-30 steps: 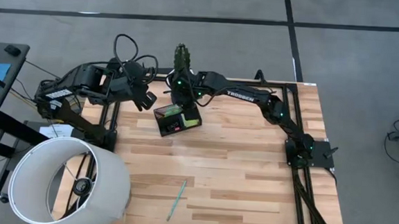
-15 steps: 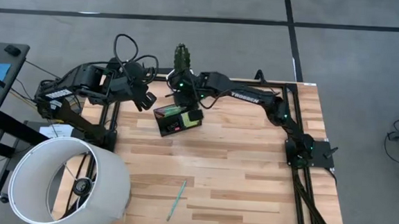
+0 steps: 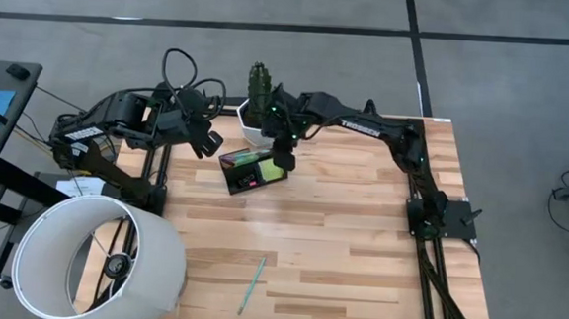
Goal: Pick and place office supplies into organizer
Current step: Put the blue pen into the black mesh organizer, then put the blue pencil into the black mesh organizer
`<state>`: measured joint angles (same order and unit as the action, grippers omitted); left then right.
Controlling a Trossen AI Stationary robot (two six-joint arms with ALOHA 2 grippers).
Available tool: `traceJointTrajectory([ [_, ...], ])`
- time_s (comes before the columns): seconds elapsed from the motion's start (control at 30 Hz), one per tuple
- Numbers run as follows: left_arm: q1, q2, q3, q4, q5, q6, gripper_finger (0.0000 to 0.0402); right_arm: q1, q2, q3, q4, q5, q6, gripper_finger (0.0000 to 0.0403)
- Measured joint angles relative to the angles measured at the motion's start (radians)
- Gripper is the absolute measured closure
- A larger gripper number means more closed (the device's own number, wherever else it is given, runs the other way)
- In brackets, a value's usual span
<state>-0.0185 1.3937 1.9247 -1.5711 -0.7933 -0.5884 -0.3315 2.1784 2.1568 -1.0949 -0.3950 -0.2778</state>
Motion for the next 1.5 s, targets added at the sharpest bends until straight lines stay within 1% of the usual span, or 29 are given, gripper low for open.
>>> traceJointTrajectory([
  [0.1,0.000,0.000,0.000,0.000,0.003,0.001,0.0300,-0.019,0.003,-0.133,0.106,-0.001,0.034,0.0401],
  [0.17,0.000,0.000,0.000,0.000,0.002,0.002,0.0300,-0.031,0.006,-0.180,0.161,-0.001,0.043,0.0402],
  [0.3,0.000,0.000,0.000,0.000,0.000,0.003,0.0300,-0.044,0.002,-0.199,0.256,-0.003,0.061,0.0402],
  [0.4,0.000,0.000,0.000,0.000,-0.002,0.003,0.0300,-0.033,0.002,-0.200,0.371,0.003,0.074,0.0402],
  [0.5,0.001,0.000,0.000,0.000,-0.004,0.004,0.0300,-0.025,0.002,-0.192,0.454,-0.022,0.120,0.0402],
  [0.6,0.001,0.000,0.000,0.000,-0.004,0.004,0.0300,-0.020,0.001,-0.166,0.453,-0.068,0.141,0.0402],
  [0.8,0.001,0.000,0.000,0.000,-0.001,0.004,0.0300,0.022,-0.010,-0.141,0.323,-0.076,0.126,0.0403],
  [1.17,0.001,0.000,0.000,0.000,0.000,0.005,0.0300,0.084,-0.033,-0.140,0.281,-0.074,0.120,0.0403],
  [1.3,0.000,0.000,0.000,0.000,0.000,0.005,0.0300,0.107,-0.102,-0.140,0.232,-0.086,0.113,0.0403],
  [1.37,0.001,0.000,0.000,0.000,0.001,0.005,0.0300,0.117,-0.156,-0.140,0.219,-0.113,0.110,0.0403],
  [1.5,0.000,0.000,0.000,0.001,0.021,-0.019,0.0300,0.142,-0.287,-0.140,0.167,-0.181,0.014,0.0403],
])
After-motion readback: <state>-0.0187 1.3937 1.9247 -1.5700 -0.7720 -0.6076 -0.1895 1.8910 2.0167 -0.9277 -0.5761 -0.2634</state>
